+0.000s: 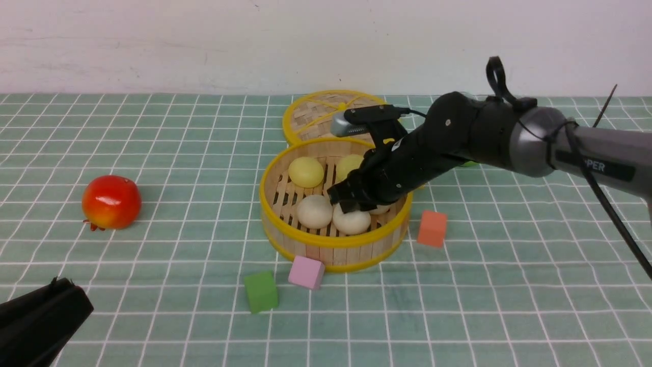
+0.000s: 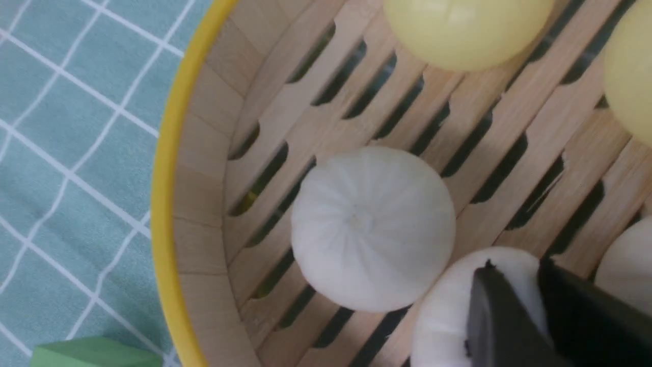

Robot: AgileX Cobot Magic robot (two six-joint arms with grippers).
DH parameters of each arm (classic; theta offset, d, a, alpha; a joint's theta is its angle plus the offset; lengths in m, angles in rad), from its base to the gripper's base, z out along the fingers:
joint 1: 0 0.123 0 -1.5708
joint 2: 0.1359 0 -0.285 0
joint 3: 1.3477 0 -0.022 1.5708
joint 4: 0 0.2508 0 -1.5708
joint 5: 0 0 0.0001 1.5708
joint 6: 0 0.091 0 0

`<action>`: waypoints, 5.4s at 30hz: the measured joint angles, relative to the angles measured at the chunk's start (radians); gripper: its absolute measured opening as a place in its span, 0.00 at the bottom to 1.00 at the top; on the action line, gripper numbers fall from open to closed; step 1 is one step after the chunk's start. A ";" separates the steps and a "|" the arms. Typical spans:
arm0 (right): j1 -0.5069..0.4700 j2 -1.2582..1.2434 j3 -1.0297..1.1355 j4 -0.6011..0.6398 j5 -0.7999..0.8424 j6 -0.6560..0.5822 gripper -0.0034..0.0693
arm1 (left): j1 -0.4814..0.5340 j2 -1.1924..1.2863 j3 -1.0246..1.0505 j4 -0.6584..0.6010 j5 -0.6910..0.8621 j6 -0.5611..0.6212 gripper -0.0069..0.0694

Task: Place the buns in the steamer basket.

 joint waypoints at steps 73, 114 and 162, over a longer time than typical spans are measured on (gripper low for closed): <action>-0.385 -2.149 1.680 -0.532 -0.180 0.400 0.03 | 0.000 0.000 0.000 0.000 0.024 0.000 0.26; -0.388 -2.149 1.680 -0.532 -0.180 0.400 0.08 | 0.477 -0.250 0.295 0.166 0.340 -0.259 0.07; -0.388 -2.149 1.680 -0.526 -0.181 0.400 0.12 | 0.477 -0.250 0.295 0.169 0.336 -0.262 0.09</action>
